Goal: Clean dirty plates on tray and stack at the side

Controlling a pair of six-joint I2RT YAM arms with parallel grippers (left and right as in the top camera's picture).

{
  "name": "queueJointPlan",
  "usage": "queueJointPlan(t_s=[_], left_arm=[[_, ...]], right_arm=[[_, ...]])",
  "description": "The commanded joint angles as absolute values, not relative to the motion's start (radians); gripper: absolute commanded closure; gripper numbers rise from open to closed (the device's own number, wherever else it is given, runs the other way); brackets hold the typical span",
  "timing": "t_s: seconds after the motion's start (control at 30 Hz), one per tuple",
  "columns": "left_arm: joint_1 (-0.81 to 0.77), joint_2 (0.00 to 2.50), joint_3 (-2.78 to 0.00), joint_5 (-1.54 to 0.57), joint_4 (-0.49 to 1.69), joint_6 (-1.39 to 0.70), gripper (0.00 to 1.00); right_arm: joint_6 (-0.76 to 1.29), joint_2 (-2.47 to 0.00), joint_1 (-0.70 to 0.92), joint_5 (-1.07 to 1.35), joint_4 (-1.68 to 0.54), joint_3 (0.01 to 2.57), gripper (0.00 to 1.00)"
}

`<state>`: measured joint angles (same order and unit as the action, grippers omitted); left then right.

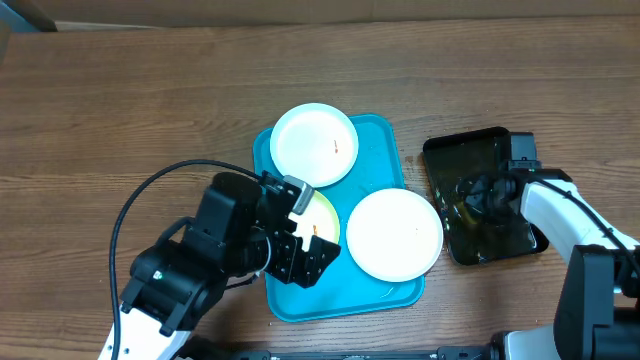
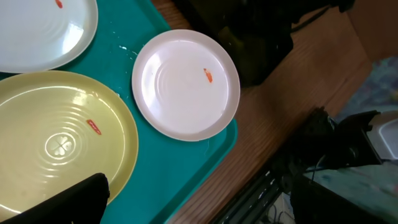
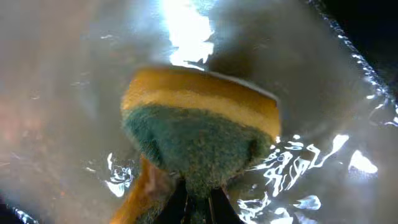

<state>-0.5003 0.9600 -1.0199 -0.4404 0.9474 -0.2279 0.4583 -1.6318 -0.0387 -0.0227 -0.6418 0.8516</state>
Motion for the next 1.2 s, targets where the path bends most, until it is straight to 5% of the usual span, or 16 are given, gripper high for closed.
queueJointPlan(t_s=[0.0, 0.07, 0.3, 0.73, 0.83, 1.07, 1.17], left_arm=[[-0.527, 0.96, -1.04, -0.396, 0.944, -0.201, 0.06], [-0.532, 0.96, -1.041, -0.382, 0.945, -0.201, 0.05], [-0.532, 0.96, -1.04, -0.38, 0.942, -0.202, 0.02], [-0.532, 0.962, -1.041, -0.382, 0.94, -0.206, 0.02], [-0.532, 0.962, -1.04, -0.381, 0.935, -0.205, 0.02], [-0.532, 0.97, -1.04, -0.382, 0.934, -0.205, 0.02], [-0.532, 0.986, -1.04, -0.381, 0.933, -0.205, 0.02]], right_arm=[[0.225, -1.608, -0.041, 0.136, -0.657, 0.925, 0.96], [0.208, -1.591, -0.041, 0.123, -0.718, 0.963, 0.95], [0.232, -1.57, -0.041, 0.073, -0.799, 1.014, 0.37], [0.375, -1.637, -0.04, -0.003, -0.548, 0.838, 0.56], [0.375, -1.642, -0.044, -0.002, -0.55, 0.846, 0.96], [0.326, -1.561, -0.046, 0.03, -0.717, 0.992, 0.94], [0.3, -1.515, -0.045, 0.054, -0.797, 1.037, 0.48]])
